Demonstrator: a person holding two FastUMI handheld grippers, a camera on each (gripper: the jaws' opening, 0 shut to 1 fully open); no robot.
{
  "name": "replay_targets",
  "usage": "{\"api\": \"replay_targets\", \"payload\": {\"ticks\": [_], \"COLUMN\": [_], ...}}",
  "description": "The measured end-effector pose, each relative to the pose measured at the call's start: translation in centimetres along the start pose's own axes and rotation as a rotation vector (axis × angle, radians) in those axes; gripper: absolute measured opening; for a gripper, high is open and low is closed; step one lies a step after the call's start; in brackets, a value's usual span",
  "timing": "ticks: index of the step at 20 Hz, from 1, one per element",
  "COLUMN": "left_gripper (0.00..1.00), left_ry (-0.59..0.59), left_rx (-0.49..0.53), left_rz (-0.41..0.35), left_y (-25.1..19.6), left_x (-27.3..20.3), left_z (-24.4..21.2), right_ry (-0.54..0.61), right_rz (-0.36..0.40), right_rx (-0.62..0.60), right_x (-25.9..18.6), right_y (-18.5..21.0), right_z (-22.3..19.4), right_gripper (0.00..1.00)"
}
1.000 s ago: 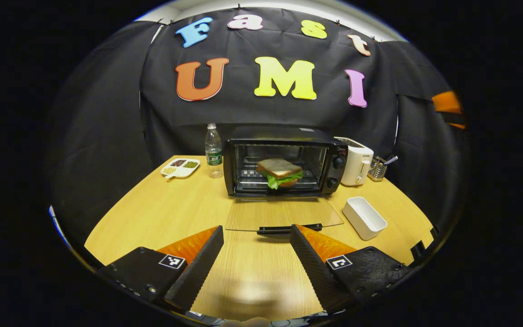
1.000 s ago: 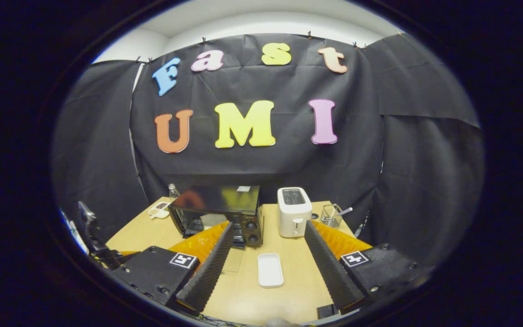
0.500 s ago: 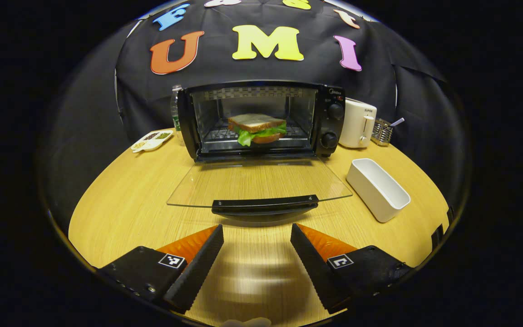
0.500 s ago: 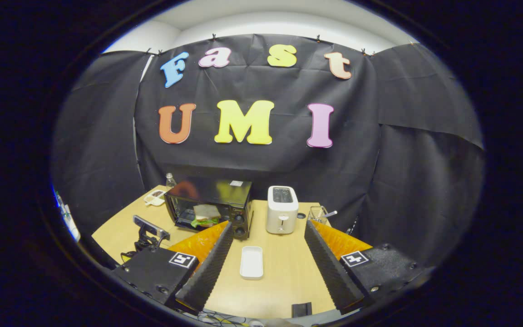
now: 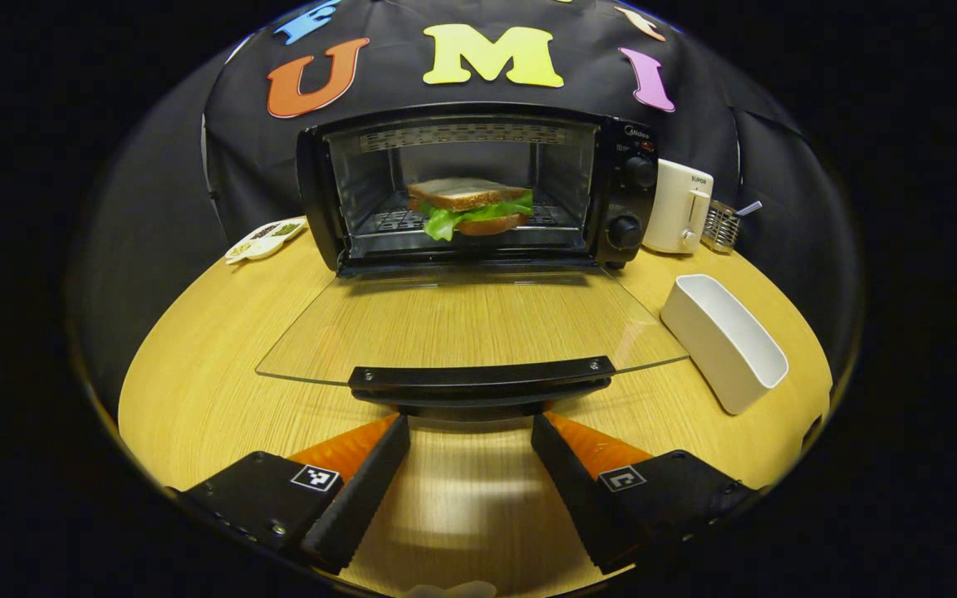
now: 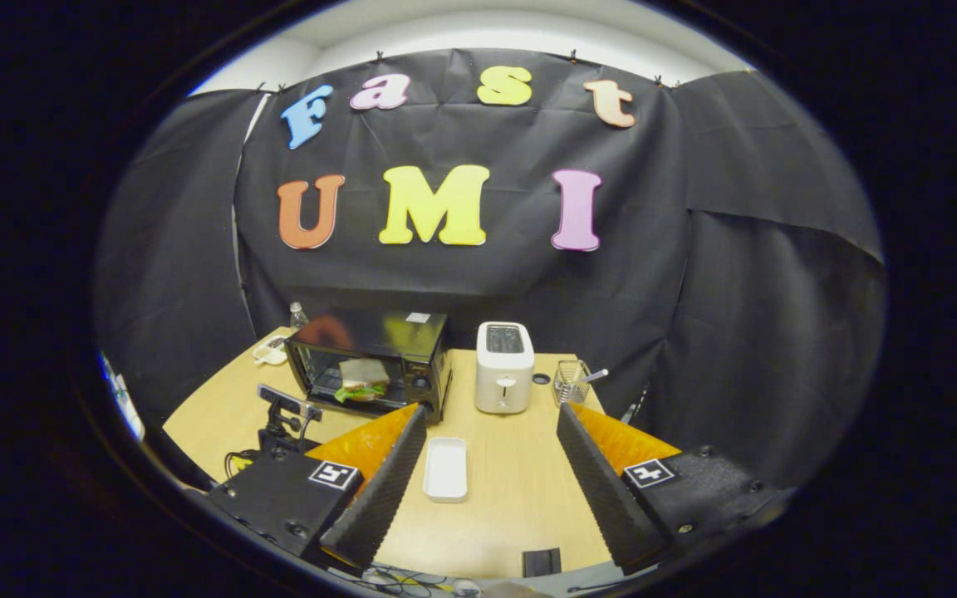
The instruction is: Open the electric oven with the left hand, put the food in, and close the electric oven.
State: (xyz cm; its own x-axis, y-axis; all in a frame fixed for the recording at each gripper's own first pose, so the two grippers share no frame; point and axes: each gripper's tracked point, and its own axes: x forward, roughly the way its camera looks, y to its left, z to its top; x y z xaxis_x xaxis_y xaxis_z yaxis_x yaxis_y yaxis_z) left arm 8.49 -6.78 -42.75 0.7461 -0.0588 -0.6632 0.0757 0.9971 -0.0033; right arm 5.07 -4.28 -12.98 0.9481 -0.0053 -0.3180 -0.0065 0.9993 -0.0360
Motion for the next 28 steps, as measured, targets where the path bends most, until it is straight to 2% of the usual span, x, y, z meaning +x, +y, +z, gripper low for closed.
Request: {"api": "replay_targets", "payload": {"ticks": [8, 9, 10, 11, 12, 20, 28], "left_gripper": [0.98, 0.98, 0.98, 0.98, 0.98, 0.97, 0.98], "left_ry": [-0.06, -0.073, -0.088, -0.106, -0.123, -0.238, -0.28], "left_rx": [-0.01, -0.018, -0.023, -0.02, -0.016, -0.01, 0.009], "left_rz": [-0.011, -0.015, -0.02, -0.022, -0.019, -0.016, -0.002], "left_y": [0.1, 0.0, -0.2, -0.1, -0.1, 0.5, 0.8], "left_x": [-1.4, -1.5, -1.7, -1.7, -1.7, -1.5, -0.8], "left_z": [3.9, 4.8, 5.7, 6.8, 7.8, 14.2, 17.3], "right_ry": [-0.002, -0.001, -0.006, -0.01, -0.014, -0.017, -0.01], "right_rz": [0.006, 0.006, 0.005, 0.002, 0.0, -0.008, -0.008], "right_rx": [0.025, 0.026, 0.029, 0.031, 0.034, 0.049, 0.039], "right_x": [1.0, 1.1, 1.2, 1.3, 1.4, 1.9, 1.7], "right_y": [-0.1, -0.2, -0.3, -0.4, -0.5, -1.1, -1.3], "right_z": [0.2, 0.3, 0.5, 0.7, 0.7, 0.8, 0.6], "right_gripper": [1.0, 0.91, 1.0, 0.91, 1.0, 1.0, 1.0]}}
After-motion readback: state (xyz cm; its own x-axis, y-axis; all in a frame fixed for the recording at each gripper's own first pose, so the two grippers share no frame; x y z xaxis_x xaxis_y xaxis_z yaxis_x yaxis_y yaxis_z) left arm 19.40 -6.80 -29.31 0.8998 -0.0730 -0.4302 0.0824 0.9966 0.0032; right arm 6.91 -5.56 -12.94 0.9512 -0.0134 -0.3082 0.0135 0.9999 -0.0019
